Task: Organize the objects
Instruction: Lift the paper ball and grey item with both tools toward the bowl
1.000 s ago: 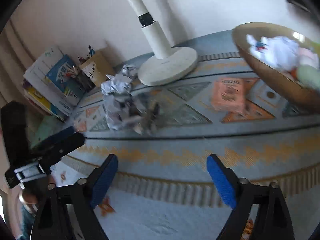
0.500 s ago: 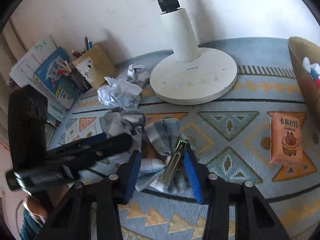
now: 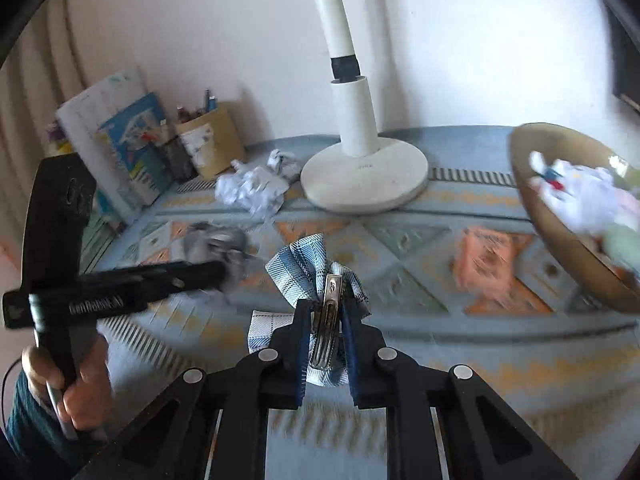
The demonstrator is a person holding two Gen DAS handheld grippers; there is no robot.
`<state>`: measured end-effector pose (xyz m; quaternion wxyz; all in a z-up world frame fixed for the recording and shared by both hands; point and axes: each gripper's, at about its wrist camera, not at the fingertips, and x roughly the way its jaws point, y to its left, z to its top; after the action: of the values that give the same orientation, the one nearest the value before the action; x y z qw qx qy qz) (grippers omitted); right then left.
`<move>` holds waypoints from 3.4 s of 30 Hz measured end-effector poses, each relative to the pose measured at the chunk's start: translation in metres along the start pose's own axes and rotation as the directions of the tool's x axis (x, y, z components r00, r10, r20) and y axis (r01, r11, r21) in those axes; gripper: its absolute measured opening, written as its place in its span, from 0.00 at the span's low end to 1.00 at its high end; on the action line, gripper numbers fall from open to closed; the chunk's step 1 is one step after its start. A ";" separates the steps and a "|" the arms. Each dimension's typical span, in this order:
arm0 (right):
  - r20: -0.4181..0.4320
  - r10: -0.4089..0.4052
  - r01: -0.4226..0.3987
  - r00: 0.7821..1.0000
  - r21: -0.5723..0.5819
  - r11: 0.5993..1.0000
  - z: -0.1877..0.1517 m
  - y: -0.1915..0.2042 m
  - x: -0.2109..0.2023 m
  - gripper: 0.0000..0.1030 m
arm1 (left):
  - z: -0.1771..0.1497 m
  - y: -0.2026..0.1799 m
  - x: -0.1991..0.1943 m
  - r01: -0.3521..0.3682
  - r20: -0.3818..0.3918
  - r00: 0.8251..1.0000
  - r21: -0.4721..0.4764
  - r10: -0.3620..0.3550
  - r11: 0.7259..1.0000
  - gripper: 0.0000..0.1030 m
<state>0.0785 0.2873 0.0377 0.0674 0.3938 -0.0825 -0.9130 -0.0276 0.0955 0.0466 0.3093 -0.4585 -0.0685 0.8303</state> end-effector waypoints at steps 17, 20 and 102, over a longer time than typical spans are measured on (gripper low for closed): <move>-0.071 0.092 -0.078 0.993 0.187 0.979 -0.061 -0.028 -0.017 0.72 | -0.074 0.029 -0.041 -0.166 0.113 0.976 -0.159 0.185 0.973 0.44; -0.108 0.078 -0.060 0.991 0.159 0.985 -0.059 -0.015 -0.005 0.73 | -0.076 0.027 -0.041 -0.163 0.124 0.976 -0.142 0.181 0.976 0.44; 0.241 -0.297 0.283 0.924 0.091 0.955 -0.009 -0.101 -0.149 0.20 | 0.011 -0.051 -0.031 0.085 0.144 0.987 -0.060 -0.075 0.995 0.42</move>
<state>0.1808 0.4131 0.1169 -0.0901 0.2843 -0.0560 -0.9529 -0.0014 0.1202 0.0952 0.3213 -0.4051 -0.1360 0.8451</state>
